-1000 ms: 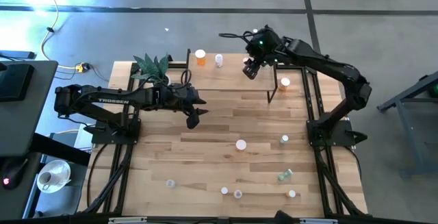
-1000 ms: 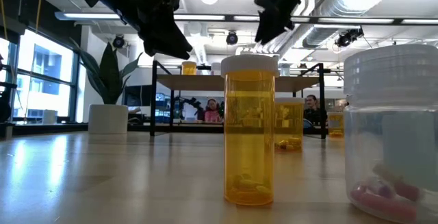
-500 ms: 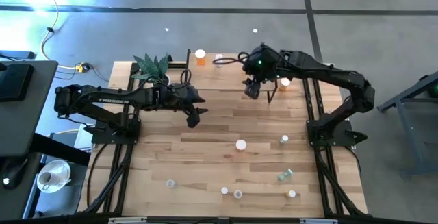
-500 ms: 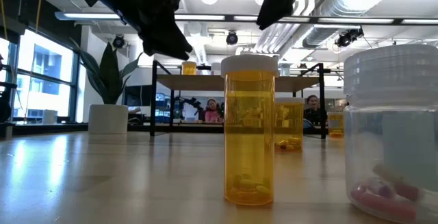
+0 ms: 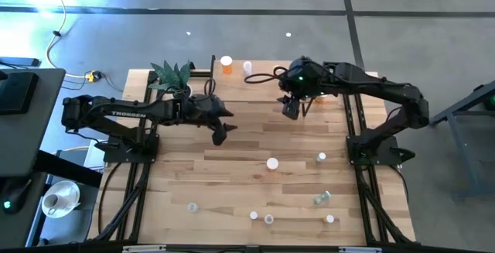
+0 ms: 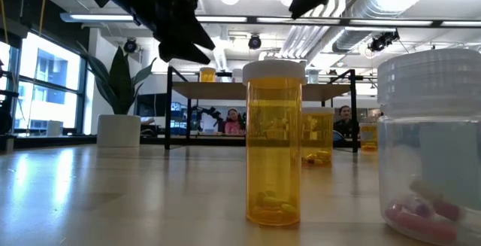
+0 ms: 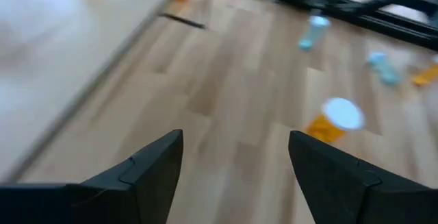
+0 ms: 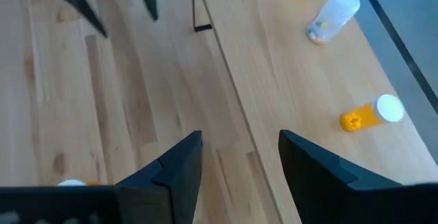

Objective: Pick and place medicine bottles onto shelf by color
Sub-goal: Put the bottom large orange pill bottle aligned with the other large orange pill bottle on the shelf

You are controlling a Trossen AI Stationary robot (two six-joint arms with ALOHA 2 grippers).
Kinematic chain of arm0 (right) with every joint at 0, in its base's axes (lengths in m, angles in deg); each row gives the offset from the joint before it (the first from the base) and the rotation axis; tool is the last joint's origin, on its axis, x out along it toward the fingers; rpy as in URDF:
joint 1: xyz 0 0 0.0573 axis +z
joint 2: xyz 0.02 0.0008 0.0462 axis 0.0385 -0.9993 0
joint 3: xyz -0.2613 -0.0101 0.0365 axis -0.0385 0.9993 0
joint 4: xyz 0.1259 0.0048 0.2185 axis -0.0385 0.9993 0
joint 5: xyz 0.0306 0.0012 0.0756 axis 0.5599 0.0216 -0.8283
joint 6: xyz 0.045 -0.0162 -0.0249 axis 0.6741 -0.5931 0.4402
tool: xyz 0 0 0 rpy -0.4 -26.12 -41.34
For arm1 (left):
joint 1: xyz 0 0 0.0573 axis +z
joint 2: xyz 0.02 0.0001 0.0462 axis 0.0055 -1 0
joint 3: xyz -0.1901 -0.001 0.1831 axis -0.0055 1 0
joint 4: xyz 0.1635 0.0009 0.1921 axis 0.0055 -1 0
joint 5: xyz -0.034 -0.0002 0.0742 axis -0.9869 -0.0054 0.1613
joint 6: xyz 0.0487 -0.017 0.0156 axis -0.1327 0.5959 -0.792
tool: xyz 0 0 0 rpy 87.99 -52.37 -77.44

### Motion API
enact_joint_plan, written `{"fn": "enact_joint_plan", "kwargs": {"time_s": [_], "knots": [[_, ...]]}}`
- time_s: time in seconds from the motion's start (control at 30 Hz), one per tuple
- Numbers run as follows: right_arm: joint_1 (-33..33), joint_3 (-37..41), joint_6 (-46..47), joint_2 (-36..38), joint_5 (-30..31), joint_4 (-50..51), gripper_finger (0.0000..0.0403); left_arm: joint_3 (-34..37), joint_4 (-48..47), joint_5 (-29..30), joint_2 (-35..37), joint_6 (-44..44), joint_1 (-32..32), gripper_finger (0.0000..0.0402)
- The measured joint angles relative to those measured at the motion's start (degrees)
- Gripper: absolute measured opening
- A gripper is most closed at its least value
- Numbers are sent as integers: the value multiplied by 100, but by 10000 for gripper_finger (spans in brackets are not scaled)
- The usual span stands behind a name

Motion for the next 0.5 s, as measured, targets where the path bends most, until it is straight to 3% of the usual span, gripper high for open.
{"fn": "enact_joint_plan", "kwargs": {"time_s": [0.2,0.37,0.5], "knots": [[213,0,161,317,61,63,184,0,382,66,-244,-196,-561,255],[509,26,403,397,611,297,184,0,1010,197,-665,-283,-987,255],[699,710,476,523,813,-133,184,0,1643,197,-1090,-352,-1241,254]]}}
